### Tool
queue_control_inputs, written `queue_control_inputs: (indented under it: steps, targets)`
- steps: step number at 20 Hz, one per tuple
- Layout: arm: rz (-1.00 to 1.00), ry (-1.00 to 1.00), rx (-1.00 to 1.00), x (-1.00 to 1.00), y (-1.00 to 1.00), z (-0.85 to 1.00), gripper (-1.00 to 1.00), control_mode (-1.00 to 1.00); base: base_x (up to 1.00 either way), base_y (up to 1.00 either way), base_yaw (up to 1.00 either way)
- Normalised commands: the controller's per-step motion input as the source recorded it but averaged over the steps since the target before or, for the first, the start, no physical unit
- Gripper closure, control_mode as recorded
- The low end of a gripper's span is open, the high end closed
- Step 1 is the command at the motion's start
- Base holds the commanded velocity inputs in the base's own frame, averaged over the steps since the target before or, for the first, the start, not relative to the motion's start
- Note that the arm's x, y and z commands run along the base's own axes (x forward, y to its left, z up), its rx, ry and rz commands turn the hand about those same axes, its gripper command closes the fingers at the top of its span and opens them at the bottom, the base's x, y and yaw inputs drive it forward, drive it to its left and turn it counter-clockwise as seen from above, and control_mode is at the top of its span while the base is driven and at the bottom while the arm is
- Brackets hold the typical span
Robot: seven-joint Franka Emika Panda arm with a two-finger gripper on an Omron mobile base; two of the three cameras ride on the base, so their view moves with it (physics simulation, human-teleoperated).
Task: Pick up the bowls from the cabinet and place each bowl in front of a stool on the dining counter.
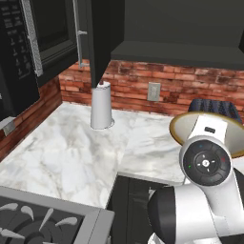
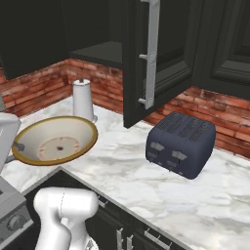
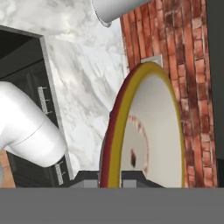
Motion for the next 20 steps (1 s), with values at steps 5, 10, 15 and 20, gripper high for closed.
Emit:
queue_control_inputs:
  steps: [5,10,15,20]
  targets:
    - [0.0,0.0,0.0,-0.12,-0.01,-0.02,1.0,-1.0,0.0,0.0,0.0]
    - [0.0,0.0,0.0,-0.23,-0.04,-0.11,1.0,1.0,-0.3,-0.22,0.0]
    - [0.0,0.0,0.0,0.0,0.0,0.0,1.0,1.0,-0.21,-0.51,0.0]
    - [0.0,0.0,0.0,0.0,0.0,0.0,1.0,1.0,-0.28,-0.28,0.0]
